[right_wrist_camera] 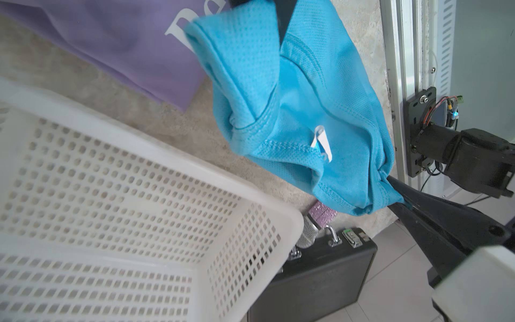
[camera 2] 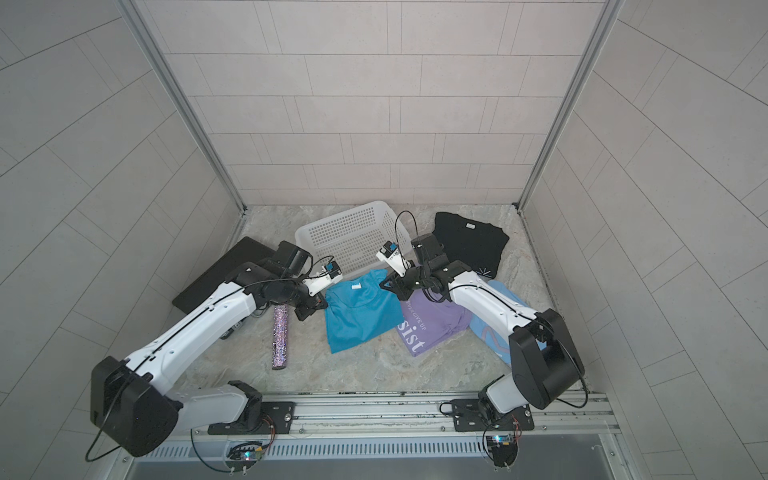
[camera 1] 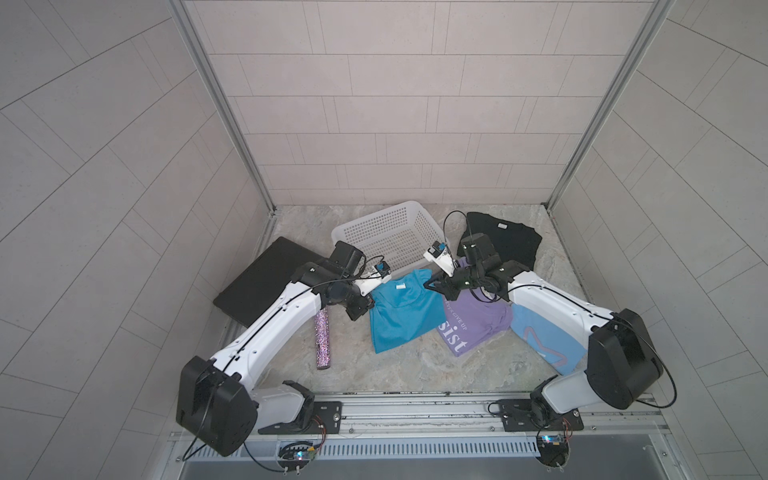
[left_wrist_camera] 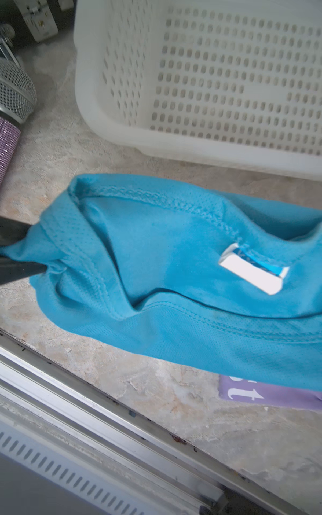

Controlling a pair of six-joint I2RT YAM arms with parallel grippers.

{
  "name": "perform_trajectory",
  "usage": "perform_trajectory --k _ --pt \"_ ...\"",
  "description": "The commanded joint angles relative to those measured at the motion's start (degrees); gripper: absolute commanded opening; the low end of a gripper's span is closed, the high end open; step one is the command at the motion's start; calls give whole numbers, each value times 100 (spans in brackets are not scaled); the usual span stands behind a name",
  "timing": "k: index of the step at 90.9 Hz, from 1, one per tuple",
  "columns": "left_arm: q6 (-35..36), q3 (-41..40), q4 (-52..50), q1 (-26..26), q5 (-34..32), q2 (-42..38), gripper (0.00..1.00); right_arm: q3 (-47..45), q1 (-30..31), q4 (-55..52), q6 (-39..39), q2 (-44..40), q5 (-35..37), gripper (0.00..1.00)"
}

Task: Put the folded t-shirts into the basket
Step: Pick up the T-shirt from the center of the board, then place the T-shirt in the bin.

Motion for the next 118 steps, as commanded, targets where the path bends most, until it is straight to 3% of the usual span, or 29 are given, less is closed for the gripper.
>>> perform_trajectory --k 1,24,60,118 --pt "-37 469 -356 8 -331 -102 0 438 -100 -56 170 -157 -43 1" --pt "106 1774 -321 453 -609 456 0 1928 -285 -458 453 433 626 1" --pt "-172 4493 -1192 1301 12 2913 0 5163 -442 -1744 763 2636 1163 1" --pt "-465 5359 -1632 1511 187 4832 0 7875 -460 -3253 737 5152 1199 1"
